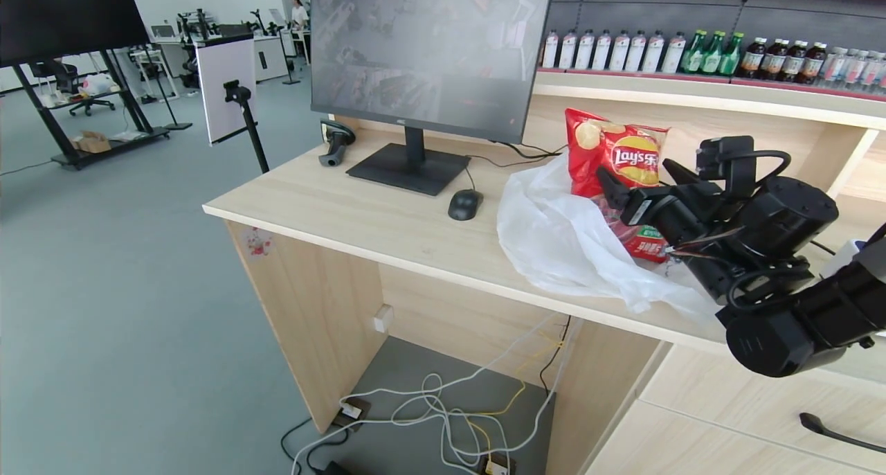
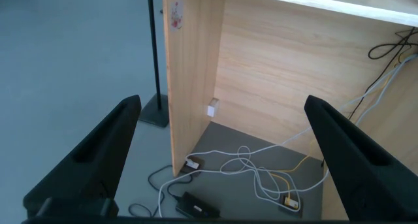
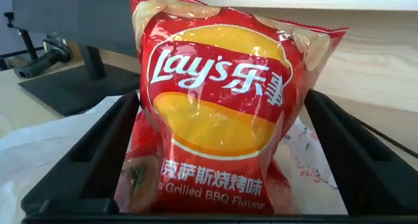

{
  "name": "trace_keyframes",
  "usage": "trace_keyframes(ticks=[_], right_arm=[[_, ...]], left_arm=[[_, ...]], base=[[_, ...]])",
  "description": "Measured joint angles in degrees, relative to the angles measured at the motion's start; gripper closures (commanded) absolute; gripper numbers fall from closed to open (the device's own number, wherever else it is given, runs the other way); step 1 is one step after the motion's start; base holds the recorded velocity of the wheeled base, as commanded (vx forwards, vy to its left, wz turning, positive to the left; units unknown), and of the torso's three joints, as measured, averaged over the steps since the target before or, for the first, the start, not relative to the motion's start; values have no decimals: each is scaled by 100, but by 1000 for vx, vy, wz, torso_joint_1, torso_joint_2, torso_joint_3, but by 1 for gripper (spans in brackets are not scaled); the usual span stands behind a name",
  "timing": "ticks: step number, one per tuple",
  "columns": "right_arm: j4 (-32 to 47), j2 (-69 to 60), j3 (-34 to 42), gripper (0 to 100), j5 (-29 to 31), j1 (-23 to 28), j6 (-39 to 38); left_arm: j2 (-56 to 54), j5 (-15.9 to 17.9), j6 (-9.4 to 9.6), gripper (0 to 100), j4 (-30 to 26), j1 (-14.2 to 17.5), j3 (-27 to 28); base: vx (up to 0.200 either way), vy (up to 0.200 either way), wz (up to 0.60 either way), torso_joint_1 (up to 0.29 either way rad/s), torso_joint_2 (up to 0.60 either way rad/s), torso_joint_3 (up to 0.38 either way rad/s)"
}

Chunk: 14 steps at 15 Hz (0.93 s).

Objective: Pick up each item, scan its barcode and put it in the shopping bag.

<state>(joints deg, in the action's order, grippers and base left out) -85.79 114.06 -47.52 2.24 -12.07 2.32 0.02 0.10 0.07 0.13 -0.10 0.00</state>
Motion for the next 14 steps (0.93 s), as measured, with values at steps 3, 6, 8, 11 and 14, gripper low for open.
trace_keyframes(ticks=[3, 6, 8, 11, 14], right_arm=[[-18, -416, 235, 0, -146, -5, 9], [-21, -844, 603, 0, -156, -5, 17], [-32, -1226, 1067, 0, -156, -5, 17], [-73, -1919, 2183, 0, -158, -28, -11], [-18, -3154, 3857, 0, -208, -60, -35]], left_arm=[[0, -2, 2, 0, -2, 0, 0], [0, 0, -2, 0, -4, 0, 0], [0, 0, -5, 0, -6, 0, 0], [0, 1, 0, 0, -6, 0, 0], [0, 0, -5, 0, -6, 0, 0]], base=[[0, 0, 0, 0, 0, 0], [0, 0, 0, 0, 0, 0], [0, 0, 0, 0, 0, 0], [0, 0, 0, 0, 0, 0], [0, 0, 0, 0, 0, 0]])
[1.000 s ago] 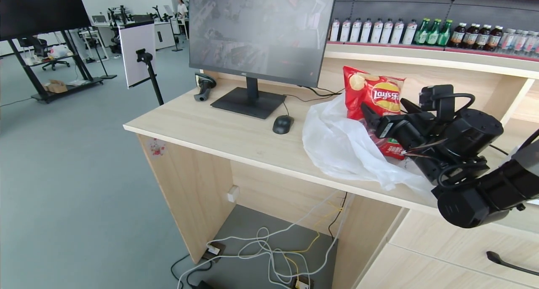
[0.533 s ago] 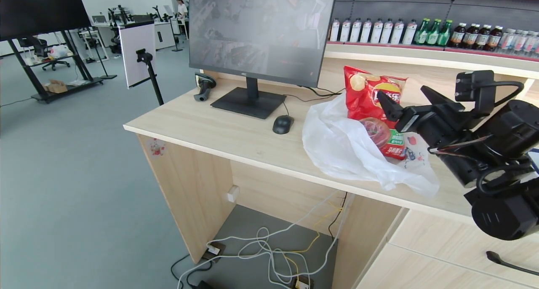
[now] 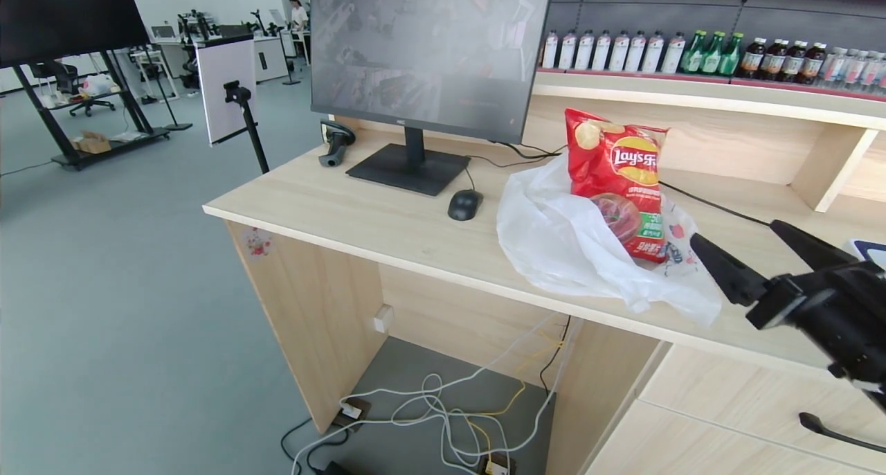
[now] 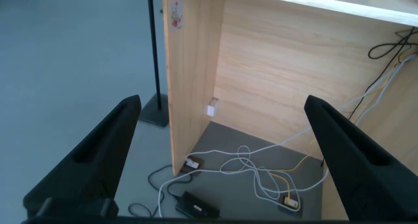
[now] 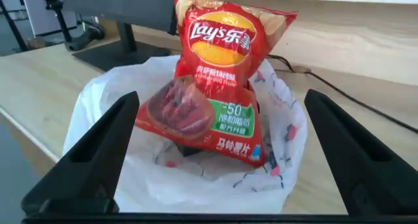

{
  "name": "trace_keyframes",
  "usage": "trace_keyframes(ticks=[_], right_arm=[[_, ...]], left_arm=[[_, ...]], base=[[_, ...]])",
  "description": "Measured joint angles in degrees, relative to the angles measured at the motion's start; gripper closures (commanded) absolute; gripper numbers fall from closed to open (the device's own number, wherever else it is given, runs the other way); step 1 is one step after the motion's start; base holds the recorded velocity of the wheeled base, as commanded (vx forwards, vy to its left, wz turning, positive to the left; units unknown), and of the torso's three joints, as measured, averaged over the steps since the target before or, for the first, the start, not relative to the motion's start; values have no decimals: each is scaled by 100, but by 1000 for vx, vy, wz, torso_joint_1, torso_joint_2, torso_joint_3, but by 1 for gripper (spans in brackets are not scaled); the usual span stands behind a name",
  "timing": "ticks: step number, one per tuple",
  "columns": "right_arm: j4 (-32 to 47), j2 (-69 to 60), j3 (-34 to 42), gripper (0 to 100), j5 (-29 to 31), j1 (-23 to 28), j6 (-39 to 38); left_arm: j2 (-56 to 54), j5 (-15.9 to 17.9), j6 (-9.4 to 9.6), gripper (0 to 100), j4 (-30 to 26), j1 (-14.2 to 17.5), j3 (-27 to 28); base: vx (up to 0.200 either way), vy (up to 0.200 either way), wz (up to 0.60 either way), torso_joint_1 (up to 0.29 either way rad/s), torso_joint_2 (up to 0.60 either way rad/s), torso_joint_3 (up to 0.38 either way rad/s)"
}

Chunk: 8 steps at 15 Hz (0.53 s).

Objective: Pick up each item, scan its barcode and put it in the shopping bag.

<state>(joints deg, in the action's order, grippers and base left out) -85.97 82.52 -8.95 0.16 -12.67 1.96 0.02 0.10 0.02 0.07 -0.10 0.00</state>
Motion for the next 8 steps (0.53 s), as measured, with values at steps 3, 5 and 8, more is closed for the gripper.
trace_keyframes(ticks=[3, 5, 8], right_arm=[[1670, -1783, 619, 0, -80, -59, -18], [3689, -3239, 694, 0, -193, -126, 57], [6924, -5738, 642, 0, -232, -255, 301]], left_arm=[[0, 0, -2, 0, 0, 0, 0], [0, 0, -2, 0, 0, 0, 0], [0, 0, -2, 0, 0, 0, 0]], base=[[0, 0, 0, 0, 0, 0], [0, 0, 0, 0, 0, 0], [0, 0, 0, 0, 0, 0]])
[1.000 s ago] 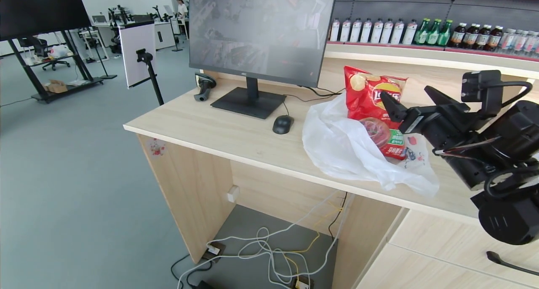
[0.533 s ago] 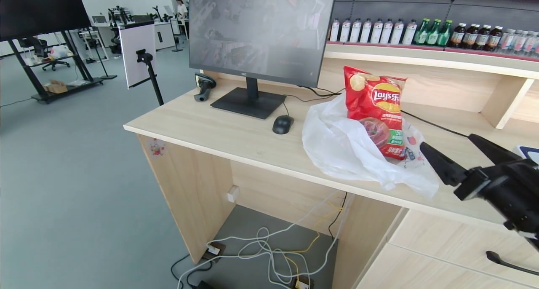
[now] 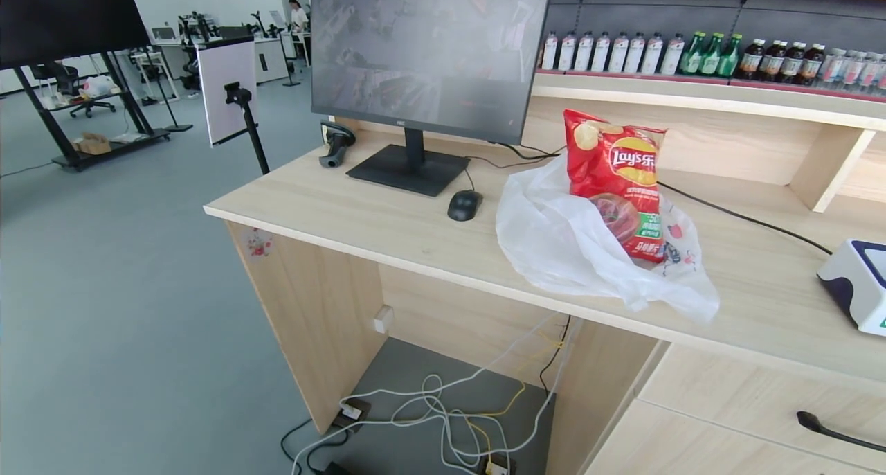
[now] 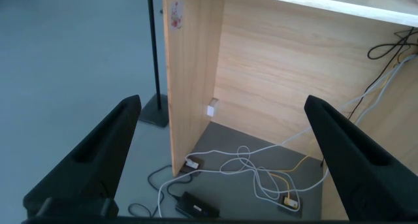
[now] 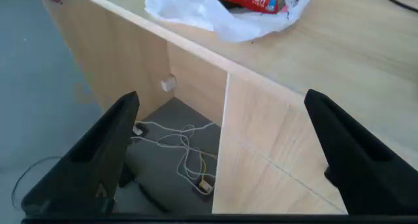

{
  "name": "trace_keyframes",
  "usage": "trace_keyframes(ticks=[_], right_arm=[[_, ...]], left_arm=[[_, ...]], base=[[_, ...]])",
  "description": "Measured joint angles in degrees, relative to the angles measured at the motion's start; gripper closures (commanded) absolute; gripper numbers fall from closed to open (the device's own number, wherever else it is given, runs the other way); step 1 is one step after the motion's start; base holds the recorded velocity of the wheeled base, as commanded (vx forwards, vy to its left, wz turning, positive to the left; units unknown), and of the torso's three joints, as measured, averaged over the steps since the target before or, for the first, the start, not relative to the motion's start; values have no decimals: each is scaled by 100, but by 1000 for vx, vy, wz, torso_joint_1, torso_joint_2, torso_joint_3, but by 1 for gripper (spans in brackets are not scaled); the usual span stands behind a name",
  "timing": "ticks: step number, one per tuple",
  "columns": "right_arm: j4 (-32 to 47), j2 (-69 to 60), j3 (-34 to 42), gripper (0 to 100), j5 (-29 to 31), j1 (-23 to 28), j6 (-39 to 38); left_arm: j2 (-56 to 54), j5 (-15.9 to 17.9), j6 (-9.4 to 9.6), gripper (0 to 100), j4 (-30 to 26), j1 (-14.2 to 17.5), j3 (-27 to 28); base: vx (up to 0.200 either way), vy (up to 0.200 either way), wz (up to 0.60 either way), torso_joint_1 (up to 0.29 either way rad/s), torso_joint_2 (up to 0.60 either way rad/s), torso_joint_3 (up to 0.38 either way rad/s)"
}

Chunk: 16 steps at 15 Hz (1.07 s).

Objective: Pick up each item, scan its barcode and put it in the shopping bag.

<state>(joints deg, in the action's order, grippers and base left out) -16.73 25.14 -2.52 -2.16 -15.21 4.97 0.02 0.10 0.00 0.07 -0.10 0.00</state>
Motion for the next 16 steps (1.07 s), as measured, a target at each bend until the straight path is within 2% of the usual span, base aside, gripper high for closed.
trace_keyframes(ticks=[2, 3, 5, 8, 10, 11, 15, 16], right_arm=[[1686, -1258, -26, 0, 123, -101, -35], [1957, -1702, -34, 0, 221, -118, -196], [1987, -2019, -43, 0, 524, -2, -482], [1987, -1735, -45, 0, 795, 728, -424], [1981, -1773, -45, 0, 862, 962, -449], [1940, -1880, -39, 0, 976, 1081, -713], [1629, -2081, 193, 0, 483, 1237, -711], [1630, -2100, 217, 0, 450, 1247, -697]], left_arm=[[0, 0, -2, 0, -5, 0, 0], [0, 0, -7, 0, -5, 0, 0], [0, 0, -7, 0, -5, 0, 0], [0, 0, -7, 0, -2, 0, 0], [0, 0, -7, 0, 0, 0, 0], [0, 0, -7, 0, -2, 0, 0], [0, -2, -7, 0, -7, 0, 0], [0, -2, -2, 0, -7, 0, 0]], base=[[0, 0, 0, 0, 0, 0], [0, 0, 0, 0, 0, 0], [0, 0, 0, 0, 0, 0], [0, 0, 0, 0, 0, 0], [0, 0, 0, 0, 0, 0], [0, 0, 0, 0, 0, 0], [-200, 0, 0, 13, 5, 0], [0, 0, 0, 0, 0, 0]])
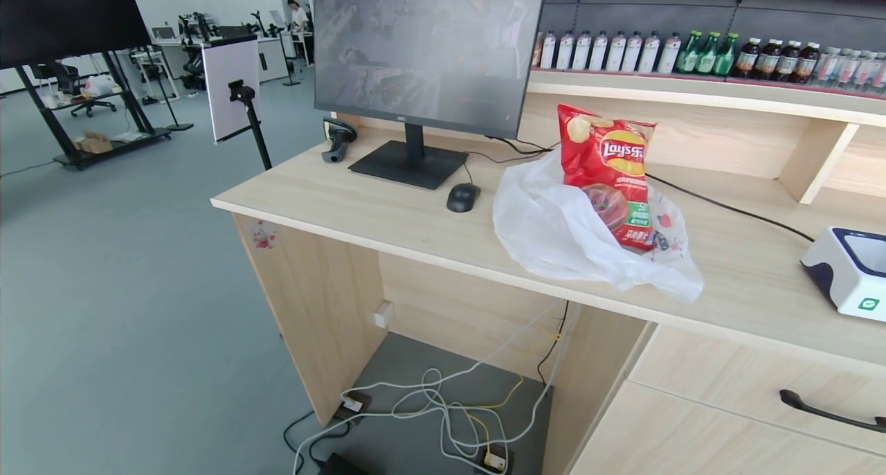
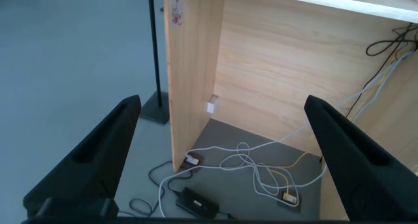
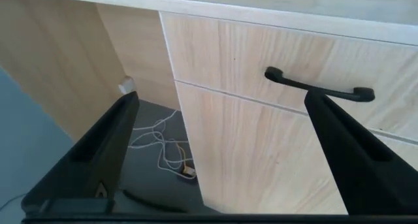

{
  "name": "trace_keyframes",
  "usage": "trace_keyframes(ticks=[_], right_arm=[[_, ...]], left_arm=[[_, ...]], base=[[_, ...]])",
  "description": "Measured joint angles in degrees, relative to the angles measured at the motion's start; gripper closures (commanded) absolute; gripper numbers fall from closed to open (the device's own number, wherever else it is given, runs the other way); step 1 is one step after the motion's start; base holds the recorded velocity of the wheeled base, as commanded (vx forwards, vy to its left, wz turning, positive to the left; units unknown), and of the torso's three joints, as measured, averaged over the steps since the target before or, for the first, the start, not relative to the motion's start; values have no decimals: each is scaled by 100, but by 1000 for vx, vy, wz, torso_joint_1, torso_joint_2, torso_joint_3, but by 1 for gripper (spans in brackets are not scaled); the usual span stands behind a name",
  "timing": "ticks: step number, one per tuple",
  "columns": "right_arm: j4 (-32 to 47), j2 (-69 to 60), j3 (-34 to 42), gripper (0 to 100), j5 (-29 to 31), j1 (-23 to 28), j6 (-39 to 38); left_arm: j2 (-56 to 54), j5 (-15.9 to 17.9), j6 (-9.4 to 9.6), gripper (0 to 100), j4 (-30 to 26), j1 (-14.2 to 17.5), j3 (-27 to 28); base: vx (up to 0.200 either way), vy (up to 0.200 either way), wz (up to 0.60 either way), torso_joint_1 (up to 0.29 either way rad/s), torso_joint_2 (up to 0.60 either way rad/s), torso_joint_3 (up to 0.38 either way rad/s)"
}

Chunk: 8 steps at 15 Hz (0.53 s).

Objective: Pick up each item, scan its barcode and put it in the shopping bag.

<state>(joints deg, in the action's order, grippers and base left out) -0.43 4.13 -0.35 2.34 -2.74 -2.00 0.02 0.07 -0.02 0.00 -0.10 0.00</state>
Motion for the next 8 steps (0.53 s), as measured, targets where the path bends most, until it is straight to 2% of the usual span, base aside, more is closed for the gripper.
trace_keyframes(ticks=[2, 4, 8], right_arm=[[-4, -26, 22, 0, -21, 2, 9], [-4, -41, 26, 0, -23, 5, -7], [5, -44, 28, 0, -23, -1, 12]], left_arm=[[0, 2, 7, 0, 0, 0, 0], [0, 2, 0, 0, 0, 0, 0], [0, 2, -5, 0, -5, 12, 0]], base=[[0, 0, 0, 0, 0, 0], [0, -200, 0, -5, 5, 2], [0, -200, -600, 15, 7, 4]])
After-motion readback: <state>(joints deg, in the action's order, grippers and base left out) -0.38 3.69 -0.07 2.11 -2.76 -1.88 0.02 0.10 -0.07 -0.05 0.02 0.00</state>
